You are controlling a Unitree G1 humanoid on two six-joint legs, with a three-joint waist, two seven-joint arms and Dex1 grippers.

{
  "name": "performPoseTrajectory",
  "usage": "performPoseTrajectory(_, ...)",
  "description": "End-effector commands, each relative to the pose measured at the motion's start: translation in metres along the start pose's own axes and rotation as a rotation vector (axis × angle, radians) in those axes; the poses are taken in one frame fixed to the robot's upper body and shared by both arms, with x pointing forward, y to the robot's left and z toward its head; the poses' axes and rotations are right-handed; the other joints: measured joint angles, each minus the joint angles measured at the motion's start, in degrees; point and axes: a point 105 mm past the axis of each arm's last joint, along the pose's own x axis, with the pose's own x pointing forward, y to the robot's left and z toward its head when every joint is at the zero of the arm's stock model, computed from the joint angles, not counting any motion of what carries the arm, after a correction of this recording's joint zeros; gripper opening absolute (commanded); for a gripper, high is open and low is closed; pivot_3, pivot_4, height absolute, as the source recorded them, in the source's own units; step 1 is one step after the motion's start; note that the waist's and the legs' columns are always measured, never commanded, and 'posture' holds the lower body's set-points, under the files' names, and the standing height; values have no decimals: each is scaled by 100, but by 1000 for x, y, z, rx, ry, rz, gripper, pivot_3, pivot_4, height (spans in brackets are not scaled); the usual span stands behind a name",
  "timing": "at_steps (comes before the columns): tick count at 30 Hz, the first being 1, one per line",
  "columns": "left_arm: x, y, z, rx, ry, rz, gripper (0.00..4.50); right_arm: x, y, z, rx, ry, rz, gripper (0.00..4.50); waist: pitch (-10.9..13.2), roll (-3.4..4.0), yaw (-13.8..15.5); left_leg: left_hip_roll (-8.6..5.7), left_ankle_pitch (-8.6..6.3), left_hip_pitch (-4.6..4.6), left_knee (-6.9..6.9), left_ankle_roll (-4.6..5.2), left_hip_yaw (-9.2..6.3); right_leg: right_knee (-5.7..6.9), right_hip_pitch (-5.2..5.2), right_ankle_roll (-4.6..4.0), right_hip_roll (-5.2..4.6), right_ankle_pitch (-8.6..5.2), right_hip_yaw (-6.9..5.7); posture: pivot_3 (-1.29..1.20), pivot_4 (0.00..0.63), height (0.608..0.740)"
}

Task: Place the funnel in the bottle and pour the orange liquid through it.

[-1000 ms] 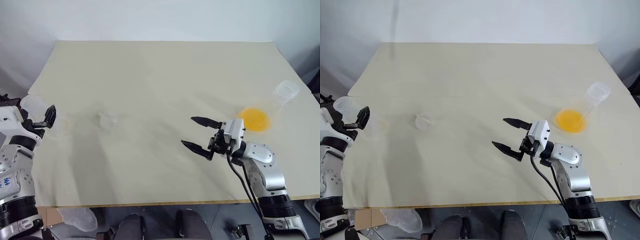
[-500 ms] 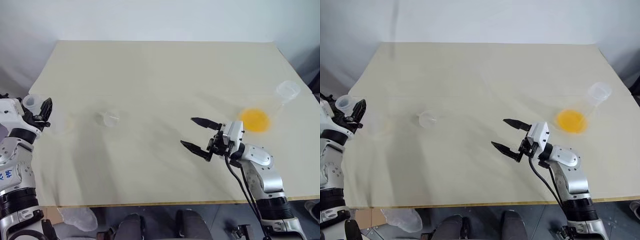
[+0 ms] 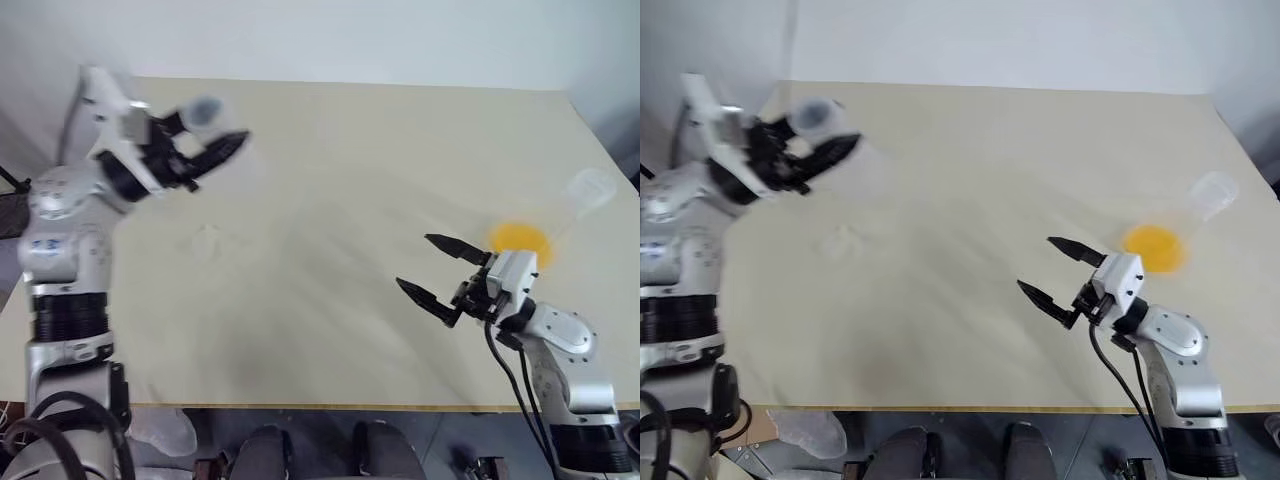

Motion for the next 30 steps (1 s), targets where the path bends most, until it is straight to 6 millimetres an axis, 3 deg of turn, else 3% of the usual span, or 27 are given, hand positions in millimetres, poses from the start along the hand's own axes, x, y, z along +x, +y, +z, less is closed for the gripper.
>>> performPoseTrajectory(1,55,-31,-24,-51,-22,-238,2376,-29,-12,11,-68,23,-108,4500,0,0,75,-1,0,-4,2,0,2,-7,0,0,2,0,0,0,150,740)
performPoseTrajectory(6,96,-59,-69,-95,30,-352,2376,-49,-7,11,-76,62,-205,4500,1,0,5,1,-2,-1,-8,6,29,-33,-1,5,4,3,6,0,150,740)
performPoseTrajectory(9,103,-69,-91,-62,102,-377,2376,-53,-1,15,-75,63,-246,4500,0,0,-11,4,2,7,-17,6,33,-32,-2,5,6,3,5,0,150,740)
performPoseTrajectory(18,82,-63,-96,-63,118,-342,2376,-58,16,15,-44,68,-299,4500,1,2,47,3,5,3,-16,9,24,-31,-3,5,-1,3,6,0,150,740)
performPoseTrajectory(30,88,-73,-107,-130,125,-340,2376,-49,13,16,-44,56,-278,4500,1,2,82,-1,2,-2,5,14,17,-26,6,7,-2,4,4,0,150,740)
